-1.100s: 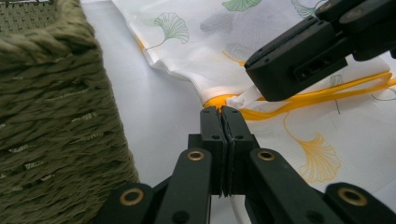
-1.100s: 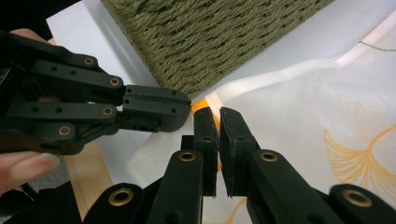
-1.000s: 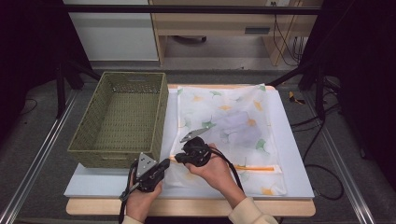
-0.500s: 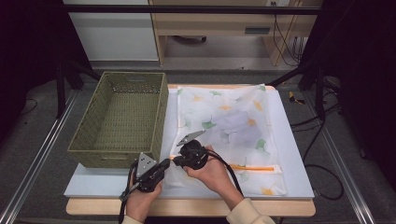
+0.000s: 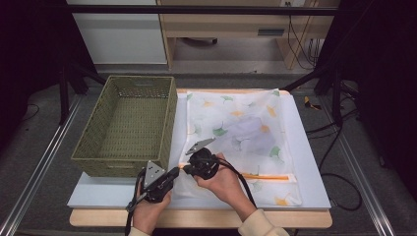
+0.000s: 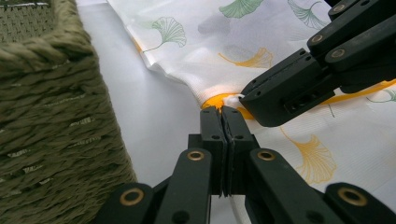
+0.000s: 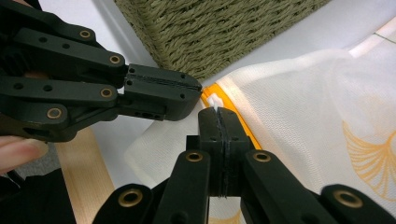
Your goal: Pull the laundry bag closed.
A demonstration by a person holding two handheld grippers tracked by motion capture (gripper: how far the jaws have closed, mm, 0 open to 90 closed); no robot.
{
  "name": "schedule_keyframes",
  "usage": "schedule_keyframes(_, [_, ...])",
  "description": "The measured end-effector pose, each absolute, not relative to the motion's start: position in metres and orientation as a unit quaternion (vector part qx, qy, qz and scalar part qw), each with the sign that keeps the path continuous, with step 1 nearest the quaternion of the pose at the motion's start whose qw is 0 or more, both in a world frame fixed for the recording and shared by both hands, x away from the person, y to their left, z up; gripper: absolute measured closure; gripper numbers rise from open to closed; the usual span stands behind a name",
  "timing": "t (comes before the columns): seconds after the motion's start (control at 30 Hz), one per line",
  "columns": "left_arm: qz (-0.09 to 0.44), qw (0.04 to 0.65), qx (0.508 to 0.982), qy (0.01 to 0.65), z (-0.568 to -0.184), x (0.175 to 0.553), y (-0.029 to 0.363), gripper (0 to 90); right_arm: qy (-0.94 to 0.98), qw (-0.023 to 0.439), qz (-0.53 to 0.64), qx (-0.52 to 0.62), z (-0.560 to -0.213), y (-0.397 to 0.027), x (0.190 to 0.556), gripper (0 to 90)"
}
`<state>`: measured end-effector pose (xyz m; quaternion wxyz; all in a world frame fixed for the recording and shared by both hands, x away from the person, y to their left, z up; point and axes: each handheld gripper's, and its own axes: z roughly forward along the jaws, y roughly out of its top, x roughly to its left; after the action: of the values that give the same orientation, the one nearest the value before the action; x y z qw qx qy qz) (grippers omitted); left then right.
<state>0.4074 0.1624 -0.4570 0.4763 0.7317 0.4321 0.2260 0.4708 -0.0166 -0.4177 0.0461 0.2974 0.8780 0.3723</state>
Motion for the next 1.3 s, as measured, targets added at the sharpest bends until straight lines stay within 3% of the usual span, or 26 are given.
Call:
schedule_keyframes(0.7, [0.231, 0.469, 0.741, 0.421, -0.455, 0.405, 0.159, 89.3, 0.886, 0.049, 0.326, 0.326, -0.414, -0.018, 0.469, 90.0])
schedule_keyframes(1.3, [0.232, 0.474, 0.737, 0.423, -0.454, 0.405, 0.159, 89.3, 0.872, 0.057, 0.327, 0.359, -0.422, -0.05, 0.469, 90.0])
